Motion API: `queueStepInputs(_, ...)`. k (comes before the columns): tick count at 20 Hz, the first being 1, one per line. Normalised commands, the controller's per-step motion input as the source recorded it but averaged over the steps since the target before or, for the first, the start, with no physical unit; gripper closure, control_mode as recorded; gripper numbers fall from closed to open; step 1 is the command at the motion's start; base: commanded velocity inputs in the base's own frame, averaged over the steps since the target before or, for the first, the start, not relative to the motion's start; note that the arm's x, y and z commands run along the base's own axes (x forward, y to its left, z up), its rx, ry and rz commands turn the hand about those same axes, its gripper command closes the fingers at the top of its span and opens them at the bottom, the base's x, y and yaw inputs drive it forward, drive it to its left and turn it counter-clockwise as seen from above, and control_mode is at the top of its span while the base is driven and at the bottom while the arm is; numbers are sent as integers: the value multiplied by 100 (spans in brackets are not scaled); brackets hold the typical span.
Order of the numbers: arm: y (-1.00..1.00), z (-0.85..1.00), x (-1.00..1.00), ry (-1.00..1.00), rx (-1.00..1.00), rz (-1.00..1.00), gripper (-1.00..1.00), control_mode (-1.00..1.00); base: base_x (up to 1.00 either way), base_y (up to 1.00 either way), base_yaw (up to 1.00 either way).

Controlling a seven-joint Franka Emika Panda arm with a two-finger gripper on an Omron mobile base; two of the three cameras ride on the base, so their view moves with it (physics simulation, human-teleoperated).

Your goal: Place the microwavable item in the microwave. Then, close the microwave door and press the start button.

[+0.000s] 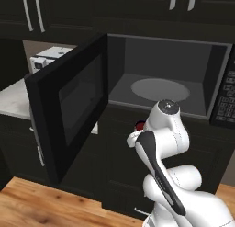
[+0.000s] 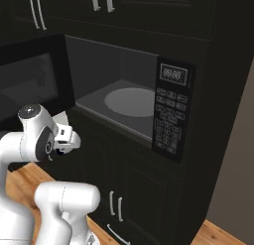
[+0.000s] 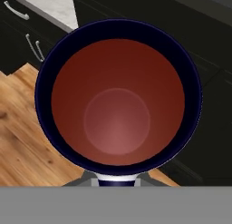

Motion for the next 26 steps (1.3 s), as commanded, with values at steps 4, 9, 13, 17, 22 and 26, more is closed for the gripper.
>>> queueStepInputs(4,0,0,0,0,0,0,100,100,-2,0,0)
queueStepInputs(9,-7,8,8,-5,0,-1,100,-100,0,0,0)
queueStepInputs(13,-31,61,20,-21,0,-7,100,-100,0,0,0)
queueStepInputs(17,-30,64,21,-18,0,-14,100,-100,0,0,0)
queueStepInputs(22,-41,22,37,-11,1,-8,100,-100,0,0,0)
queueStepInputs(26,-48,16,52,-8,6,-1,100,-100,0,0,0)
